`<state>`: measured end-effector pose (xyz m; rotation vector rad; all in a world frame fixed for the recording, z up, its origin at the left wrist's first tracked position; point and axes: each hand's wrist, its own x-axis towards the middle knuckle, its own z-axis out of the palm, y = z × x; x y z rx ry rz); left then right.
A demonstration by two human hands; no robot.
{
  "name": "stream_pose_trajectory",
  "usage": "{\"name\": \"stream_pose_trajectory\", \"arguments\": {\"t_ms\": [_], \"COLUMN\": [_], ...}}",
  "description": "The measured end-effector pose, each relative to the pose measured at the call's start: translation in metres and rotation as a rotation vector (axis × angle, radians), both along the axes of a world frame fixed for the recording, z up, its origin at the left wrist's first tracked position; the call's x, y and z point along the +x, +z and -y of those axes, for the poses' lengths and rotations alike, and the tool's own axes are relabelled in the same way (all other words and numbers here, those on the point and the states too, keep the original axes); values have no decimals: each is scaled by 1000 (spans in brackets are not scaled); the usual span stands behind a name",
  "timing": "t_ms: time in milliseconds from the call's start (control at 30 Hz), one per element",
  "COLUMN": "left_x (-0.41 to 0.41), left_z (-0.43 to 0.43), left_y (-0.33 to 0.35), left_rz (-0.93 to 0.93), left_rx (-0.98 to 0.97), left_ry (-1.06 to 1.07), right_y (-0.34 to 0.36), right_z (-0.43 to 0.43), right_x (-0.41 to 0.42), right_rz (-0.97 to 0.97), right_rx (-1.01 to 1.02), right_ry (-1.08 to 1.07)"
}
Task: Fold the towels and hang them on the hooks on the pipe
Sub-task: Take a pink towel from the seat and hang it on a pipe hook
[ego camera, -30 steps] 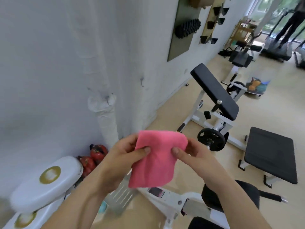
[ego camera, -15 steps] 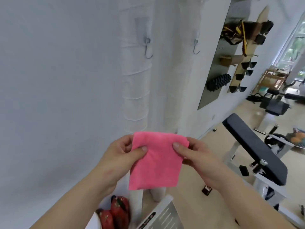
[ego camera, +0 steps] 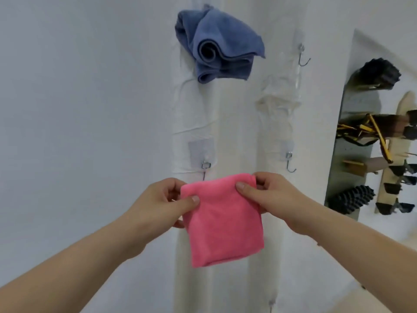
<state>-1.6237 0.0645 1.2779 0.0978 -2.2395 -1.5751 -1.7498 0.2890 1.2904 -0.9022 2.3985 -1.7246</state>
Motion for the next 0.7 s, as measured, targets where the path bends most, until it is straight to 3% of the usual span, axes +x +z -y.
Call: {"name": "stream_pose_trajectory", "arguments": {"t_ms": [233,567,633,700], "left_x": [-38,-56,-59,-59], "left_z": [19,16,15,16], "left_y": [31,-24,-27,-23], "left_rz": [-87,-153,-199,-356], "left_rx": [-81,-150,-232,-537], "left_ry": [163,250,301,375], "right_y": [33,-16,-18,-14], "right_z": [30,51,53,51], "right_x": [-63,-90,-87,-88], "right_rz": [-84,261,106,-264], "right_rx": [24,311,288,187], "right_ry": [43,130,27,-136]}}
